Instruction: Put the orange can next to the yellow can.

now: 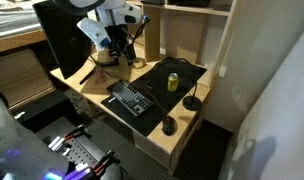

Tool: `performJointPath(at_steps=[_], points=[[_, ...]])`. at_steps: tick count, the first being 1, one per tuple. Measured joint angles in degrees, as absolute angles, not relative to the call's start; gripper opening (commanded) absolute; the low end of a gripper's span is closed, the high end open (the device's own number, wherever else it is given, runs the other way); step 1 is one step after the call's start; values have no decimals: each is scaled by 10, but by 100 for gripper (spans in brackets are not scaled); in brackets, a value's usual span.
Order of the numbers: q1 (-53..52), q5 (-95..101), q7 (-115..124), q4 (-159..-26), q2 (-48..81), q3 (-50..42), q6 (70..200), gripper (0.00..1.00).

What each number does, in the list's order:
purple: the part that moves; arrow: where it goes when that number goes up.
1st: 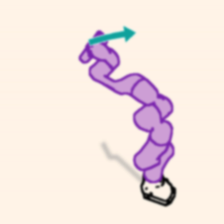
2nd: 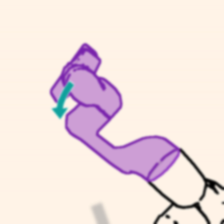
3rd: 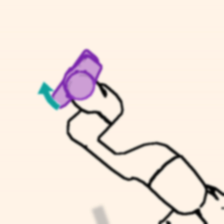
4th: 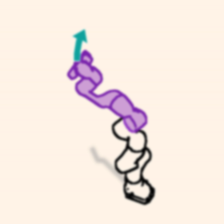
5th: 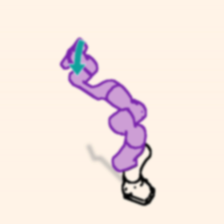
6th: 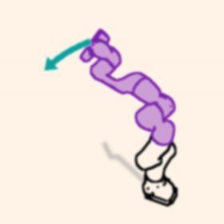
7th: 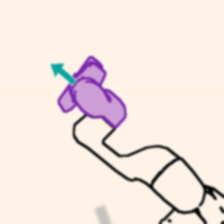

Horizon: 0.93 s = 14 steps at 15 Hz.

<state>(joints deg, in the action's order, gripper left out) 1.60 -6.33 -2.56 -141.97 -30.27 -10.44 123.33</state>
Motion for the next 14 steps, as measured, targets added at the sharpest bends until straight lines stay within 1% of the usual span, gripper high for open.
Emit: performJointPath(at_steps=[7, 11, 14], points=[[16, -63, -16, -1419, -294, -92, 1232, 100], [-42, -88, -15, -1412, -233, -19, 1231, 100], [-96, -126, -15, -1374, -174, 26, 1222, 100]])
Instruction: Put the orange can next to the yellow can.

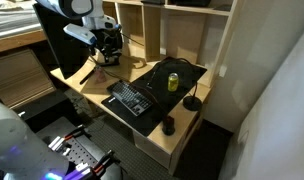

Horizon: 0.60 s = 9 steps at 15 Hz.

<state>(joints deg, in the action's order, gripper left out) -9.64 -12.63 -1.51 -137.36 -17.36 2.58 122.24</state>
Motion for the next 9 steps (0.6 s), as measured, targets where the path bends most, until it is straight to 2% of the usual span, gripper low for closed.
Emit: performJointPath(at_steps=[9], points=[[-104, -186, 30, -1299, -68, 42, 1148, 100]])
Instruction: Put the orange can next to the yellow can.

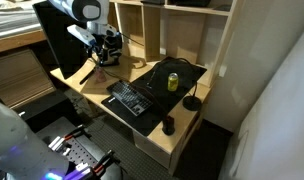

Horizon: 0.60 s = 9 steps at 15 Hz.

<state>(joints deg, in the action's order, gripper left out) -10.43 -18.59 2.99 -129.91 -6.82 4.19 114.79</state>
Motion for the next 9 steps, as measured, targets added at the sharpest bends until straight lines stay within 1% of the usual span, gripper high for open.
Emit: performJointPath(at_steps=[2, 9], points=[[-106, -196, 63, -1273, -24, 55, 1145, 100], [-101, -190, 92, -1272, -20, 57, 1138, 100]])
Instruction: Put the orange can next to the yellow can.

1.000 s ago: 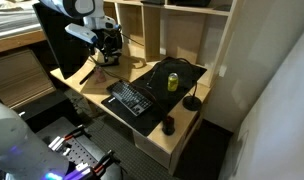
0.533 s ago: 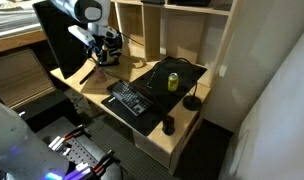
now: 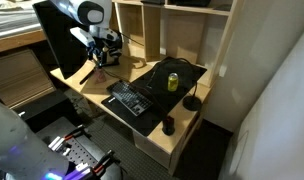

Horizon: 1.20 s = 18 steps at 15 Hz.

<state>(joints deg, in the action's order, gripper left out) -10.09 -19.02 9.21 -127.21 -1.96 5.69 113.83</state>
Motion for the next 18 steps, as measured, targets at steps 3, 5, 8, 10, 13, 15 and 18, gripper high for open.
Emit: performJointPath(at_steps=[3, 5, 8, 10, 13, 15, 18], points=[[-102, -245, 135, -1256, 32, 62, 1135, 100], [-102, -297, 160, -1235, 71, 67, 1136, 100], [-102, -341, 187, -1207, 107, 72, 1136, 100], [-102, -343, 191, -1202, 111, 72, 1136, 100], [-102, -343, 192, -1201, 111, 72, 1136, 100], [-102, -357, 197, -1199, 116, 72, 1135, 100], [-102, -432, 208, -1177, 139, 72, 1135, 100]])
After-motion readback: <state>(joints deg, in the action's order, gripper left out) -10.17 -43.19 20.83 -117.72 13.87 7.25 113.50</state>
